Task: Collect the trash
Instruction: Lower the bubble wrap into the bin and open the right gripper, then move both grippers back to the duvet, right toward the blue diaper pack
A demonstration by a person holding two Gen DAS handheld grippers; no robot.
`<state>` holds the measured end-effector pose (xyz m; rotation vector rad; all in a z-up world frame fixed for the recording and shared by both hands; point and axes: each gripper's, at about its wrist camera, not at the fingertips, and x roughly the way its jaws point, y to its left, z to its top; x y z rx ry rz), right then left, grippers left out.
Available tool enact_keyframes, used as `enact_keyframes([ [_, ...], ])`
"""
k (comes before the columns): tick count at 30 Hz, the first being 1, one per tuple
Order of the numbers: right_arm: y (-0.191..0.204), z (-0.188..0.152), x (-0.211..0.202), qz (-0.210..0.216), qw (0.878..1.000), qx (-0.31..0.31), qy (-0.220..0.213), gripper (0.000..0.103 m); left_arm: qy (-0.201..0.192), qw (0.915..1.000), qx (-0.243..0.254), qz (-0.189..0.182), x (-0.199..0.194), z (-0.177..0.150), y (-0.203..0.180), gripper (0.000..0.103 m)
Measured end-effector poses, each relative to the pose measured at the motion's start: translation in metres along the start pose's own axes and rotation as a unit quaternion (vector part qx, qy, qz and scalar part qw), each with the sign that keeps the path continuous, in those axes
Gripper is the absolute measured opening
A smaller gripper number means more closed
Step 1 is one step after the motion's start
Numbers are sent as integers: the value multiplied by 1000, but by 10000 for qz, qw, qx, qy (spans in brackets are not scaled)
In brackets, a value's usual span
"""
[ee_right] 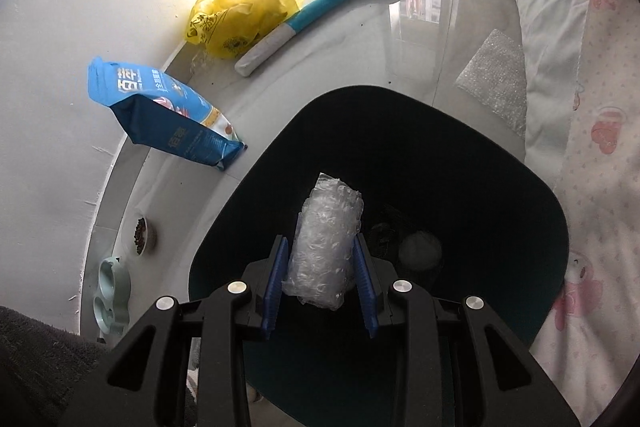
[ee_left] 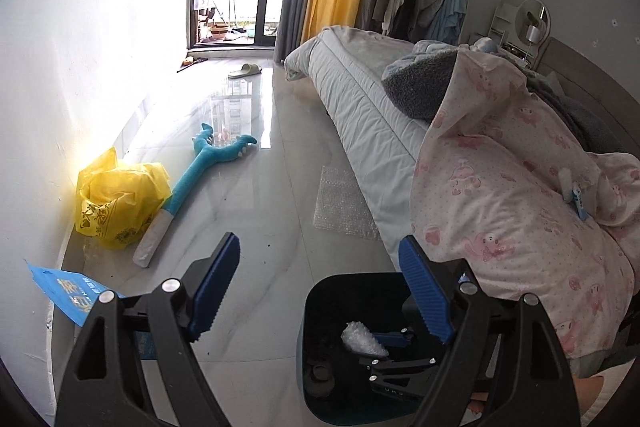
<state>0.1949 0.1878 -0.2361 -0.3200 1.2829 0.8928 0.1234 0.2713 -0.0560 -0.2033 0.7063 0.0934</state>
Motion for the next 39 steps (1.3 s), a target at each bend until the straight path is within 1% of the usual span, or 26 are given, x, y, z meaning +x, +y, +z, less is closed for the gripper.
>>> enact_keyframes([
  [3, 0, -3, 5, 36, 9999, -11, 152, 34, -113, 9999, 3, -16, -4, 3, -4, 84],
  [6, 1, -6, 6, 59, 9998, -37, 211, 34, -228, 9997, 36, -28, -9, 9, -10, 84],
  [8, 2, -8, 4, 70, 9997, -68, 211, 38, -340, 9994, -12, -73, -12, 14, -15, 84],
  [10, 1, -9, 2, 102, 9997, -80, 200, 54, -455, 9989, -54, -118, -16, 20, -19, 84],
  [17, -1, -9, -20, 145, 9998, -149, -25, 60, -882, 9960, -84, -127, -26, 36, -36, 84],
  [19, -3, -9, -30, 164, 9997, -139, -137, 64, -981, 9951, -61, -105, -27, 39, -42, 84],
  [21, -7, -9, -42, 182, 9994, -129, -263, 65, -1093, 9940, 88, -20, -29, 41, -51, 86],
  [25, -12, -10, -67, 87, 9984, -144, -545, 69, -1280, 9913, 293, -66, -31, 46, -72, 87],
  [27, -16, -9, -81, 103, 9974, -110, -709, 69, -1305, 9909, 308, -120, -29, 48, -80, 88],
  [30, -24, -10, -101, 87, 9953, -98, -965, 71, -1315, 9903, 441, -53, -25, 49, -93, 88],
  [32, -30, -11, -115, 31, 9932, -120, -1156, 71, -1351, 9894, 523, -80, -24, 50, -103, 88],
  [35, -42, -14, -137, 74, 9896, -85, -1431, 72, -1372, 9889, 545, -147, -23, 52, -113, 89],
  [39, -61, -19, -165, -61, 9845, -26, -1755, 73, -1340, 9893, 536, -193, -16, 54, -128, 89],
])
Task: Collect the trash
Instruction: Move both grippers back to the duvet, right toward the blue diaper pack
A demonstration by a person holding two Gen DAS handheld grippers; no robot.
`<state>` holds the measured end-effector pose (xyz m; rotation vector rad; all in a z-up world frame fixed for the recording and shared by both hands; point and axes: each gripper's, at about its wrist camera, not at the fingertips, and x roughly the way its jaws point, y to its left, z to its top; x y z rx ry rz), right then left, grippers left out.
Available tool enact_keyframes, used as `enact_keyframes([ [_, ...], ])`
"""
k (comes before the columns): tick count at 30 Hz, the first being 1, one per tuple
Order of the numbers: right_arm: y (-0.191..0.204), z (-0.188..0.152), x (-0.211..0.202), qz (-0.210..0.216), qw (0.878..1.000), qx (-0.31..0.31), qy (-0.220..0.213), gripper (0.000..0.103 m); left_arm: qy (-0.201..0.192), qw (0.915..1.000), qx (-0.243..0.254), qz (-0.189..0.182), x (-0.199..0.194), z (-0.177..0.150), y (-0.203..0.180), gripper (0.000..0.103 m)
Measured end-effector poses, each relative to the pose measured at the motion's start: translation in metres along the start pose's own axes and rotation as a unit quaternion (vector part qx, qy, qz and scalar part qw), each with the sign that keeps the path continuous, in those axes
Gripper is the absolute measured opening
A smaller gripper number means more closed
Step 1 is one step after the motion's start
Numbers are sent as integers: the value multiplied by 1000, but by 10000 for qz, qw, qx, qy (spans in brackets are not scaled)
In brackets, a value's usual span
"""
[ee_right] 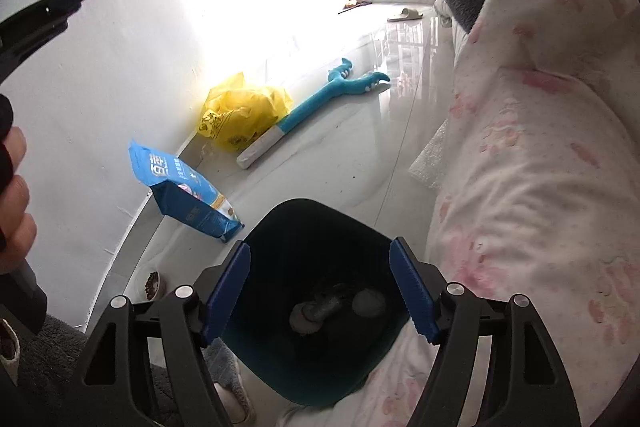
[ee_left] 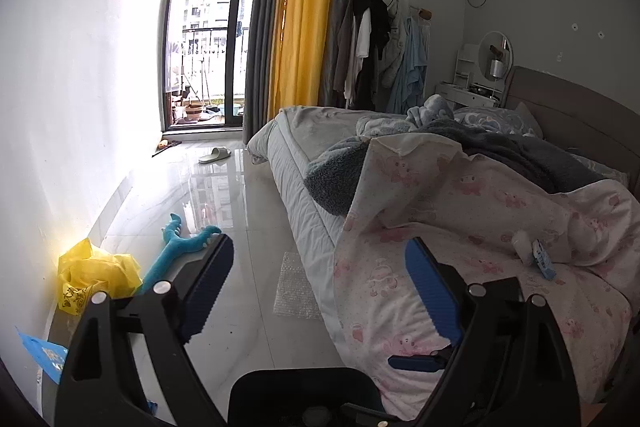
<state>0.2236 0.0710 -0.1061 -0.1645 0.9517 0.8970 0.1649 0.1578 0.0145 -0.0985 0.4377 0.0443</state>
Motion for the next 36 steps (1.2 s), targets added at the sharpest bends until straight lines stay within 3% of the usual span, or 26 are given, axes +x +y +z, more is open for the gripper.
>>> enact_keyframes([
  [9, -63, 0, -55, -640, 9965, 212, -501, 77, 166, 9993, -129, -317, 24, 1, -38, 92],
  [18, -121, -16, -107, -1393, 9854, 451, -865, 84, 300, 9984, -55, -478, 48, -1, -84, 93],
  [27, -183, -39, -150, -1949, 9724, 793, -1004, 89, 613, 9950, -141, -777, 77, -6, -126, 94],
  [36, -235, -59, -170, -2270, 9639, 1061, -901, 89, 1023, 9889, 91, -1072, 103, -19, -168, 94],
])
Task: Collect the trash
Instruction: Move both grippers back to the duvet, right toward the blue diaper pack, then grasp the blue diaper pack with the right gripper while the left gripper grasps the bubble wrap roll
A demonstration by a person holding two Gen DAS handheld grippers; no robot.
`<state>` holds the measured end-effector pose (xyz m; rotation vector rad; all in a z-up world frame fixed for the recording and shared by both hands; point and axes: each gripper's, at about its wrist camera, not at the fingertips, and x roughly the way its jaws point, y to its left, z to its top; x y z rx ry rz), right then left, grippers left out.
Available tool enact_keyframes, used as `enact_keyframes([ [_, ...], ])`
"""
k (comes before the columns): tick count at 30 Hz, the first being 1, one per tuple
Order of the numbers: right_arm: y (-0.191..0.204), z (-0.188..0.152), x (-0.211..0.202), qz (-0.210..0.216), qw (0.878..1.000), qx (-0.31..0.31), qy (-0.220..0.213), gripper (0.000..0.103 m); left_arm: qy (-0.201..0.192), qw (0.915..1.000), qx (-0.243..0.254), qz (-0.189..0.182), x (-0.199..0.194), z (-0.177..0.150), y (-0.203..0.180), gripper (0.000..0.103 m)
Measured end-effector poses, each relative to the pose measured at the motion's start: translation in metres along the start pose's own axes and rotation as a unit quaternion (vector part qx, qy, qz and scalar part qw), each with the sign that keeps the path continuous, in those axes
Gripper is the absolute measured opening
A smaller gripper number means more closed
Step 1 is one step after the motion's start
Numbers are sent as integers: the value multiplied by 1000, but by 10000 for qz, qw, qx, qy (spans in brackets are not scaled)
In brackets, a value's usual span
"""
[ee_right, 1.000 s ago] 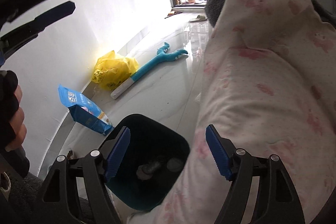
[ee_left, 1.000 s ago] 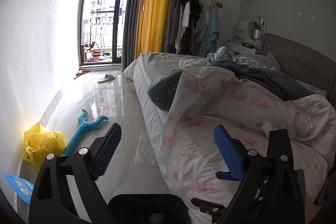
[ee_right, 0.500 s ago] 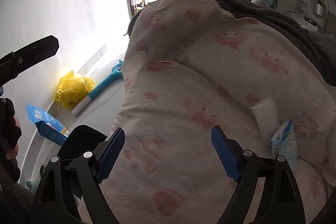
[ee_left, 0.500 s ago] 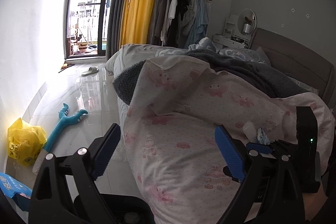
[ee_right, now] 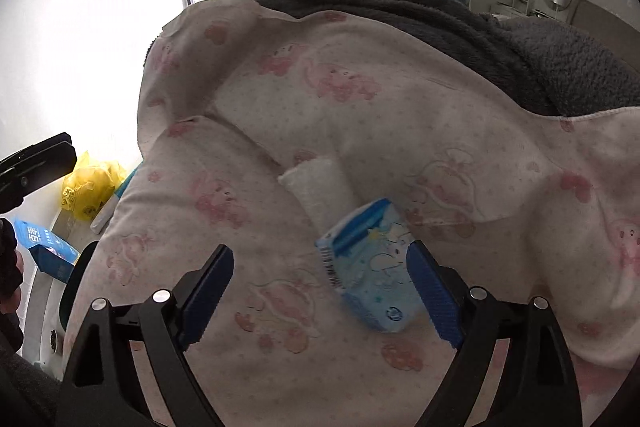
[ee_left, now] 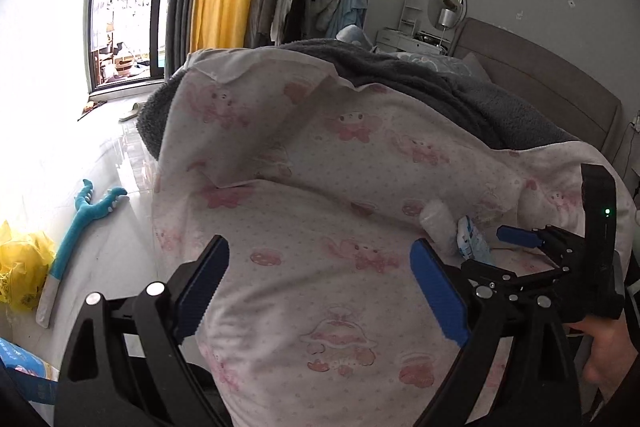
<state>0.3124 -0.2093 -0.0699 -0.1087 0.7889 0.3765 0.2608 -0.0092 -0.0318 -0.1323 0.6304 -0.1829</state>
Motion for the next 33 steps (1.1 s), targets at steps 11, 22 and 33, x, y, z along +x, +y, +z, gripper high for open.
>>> enact_keyframes([
  [11, -34, -5, 34, 52, 9989, -73, 467, 90, 428, 9975, -352, -436, 34, -4, -19, 94],
  [22, -40, -14, 40, 318, 9970, -254, 652, 61, 577, 9952, -539, -571, 58, -10, -36, 94],
  [33, -63, -31, -6, 460, 9982, -134, 360, 55, 704, 9929, -749, -595, 77, -8, -57, 95],
])
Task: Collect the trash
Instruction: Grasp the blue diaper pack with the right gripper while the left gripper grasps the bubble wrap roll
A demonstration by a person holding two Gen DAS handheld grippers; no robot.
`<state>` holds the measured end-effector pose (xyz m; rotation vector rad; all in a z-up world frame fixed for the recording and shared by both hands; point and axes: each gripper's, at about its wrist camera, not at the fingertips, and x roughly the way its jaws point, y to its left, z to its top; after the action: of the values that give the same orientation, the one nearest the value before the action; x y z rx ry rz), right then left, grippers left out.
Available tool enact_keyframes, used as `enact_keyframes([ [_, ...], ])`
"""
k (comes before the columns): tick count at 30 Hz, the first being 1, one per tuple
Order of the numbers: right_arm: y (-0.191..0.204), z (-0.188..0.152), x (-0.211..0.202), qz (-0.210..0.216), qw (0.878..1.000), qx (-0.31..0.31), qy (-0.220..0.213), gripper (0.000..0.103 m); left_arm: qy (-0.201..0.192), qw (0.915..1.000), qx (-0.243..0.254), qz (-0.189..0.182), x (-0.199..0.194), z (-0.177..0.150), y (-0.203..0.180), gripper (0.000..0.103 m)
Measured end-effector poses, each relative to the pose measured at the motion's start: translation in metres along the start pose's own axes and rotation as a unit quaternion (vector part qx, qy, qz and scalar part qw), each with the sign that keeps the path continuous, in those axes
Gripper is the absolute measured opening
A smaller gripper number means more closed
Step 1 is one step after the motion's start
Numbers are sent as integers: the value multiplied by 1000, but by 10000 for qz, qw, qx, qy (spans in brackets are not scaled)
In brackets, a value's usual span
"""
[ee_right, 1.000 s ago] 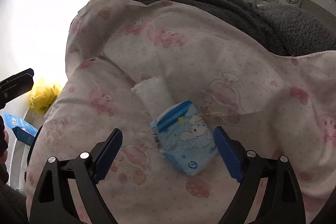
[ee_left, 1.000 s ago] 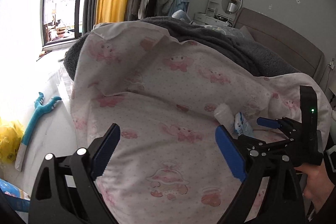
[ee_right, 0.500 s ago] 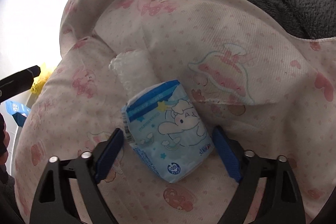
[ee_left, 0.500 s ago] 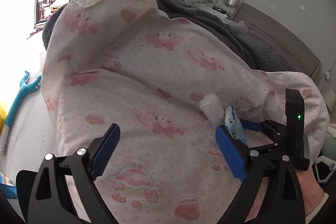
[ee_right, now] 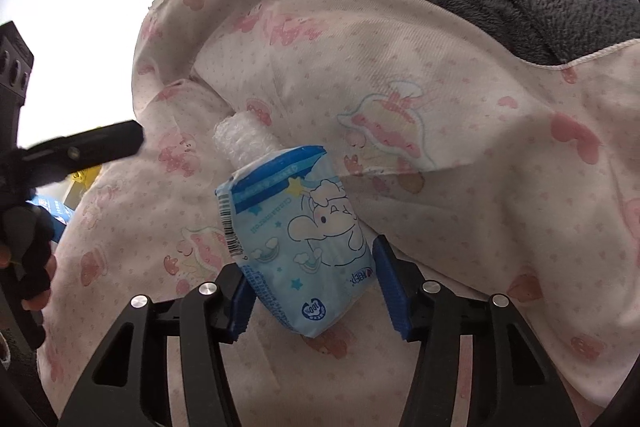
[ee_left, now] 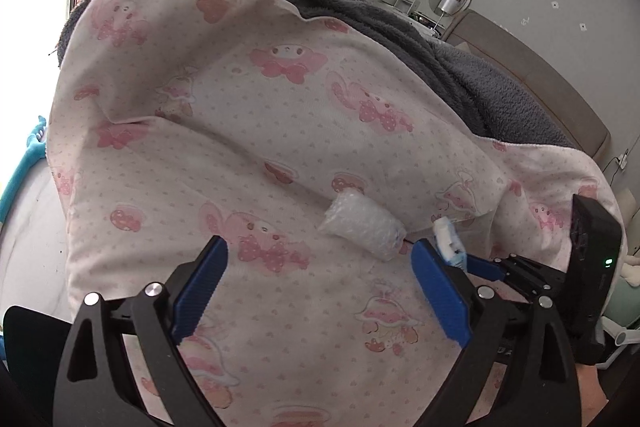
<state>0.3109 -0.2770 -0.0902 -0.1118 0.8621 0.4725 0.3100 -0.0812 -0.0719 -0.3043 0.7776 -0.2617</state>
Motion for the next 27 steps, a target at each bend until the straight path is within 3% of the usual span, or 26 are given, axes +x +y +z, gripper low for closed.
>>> enact_keyframes([
  [6, -10, -7, -31, 33, 9997, 33, -237, 55, 262, 9995, 139, -106, 18, -4, -15, 95],
  [11, -15, -9, -44, 48, 9993, 64, -360, 55, 376, 9985, 346, 194, 29, -5, -22, 95],
  [16, -23, -11, -50, 98, 9988, 168, -451, 55, 309, 9942, 930, 450, 35, -1, -37, 95],
  [23, -37, -20, -59, 68, 9985, 244, -483, 55, 405, 9872, 1379, 685, 56, -3, -49, 95],
  [27, -41, -25, -59, 87, 9986, 251, -460, 55, 423, 9871, 1382, 691, 67, -2, -50, 95],
])
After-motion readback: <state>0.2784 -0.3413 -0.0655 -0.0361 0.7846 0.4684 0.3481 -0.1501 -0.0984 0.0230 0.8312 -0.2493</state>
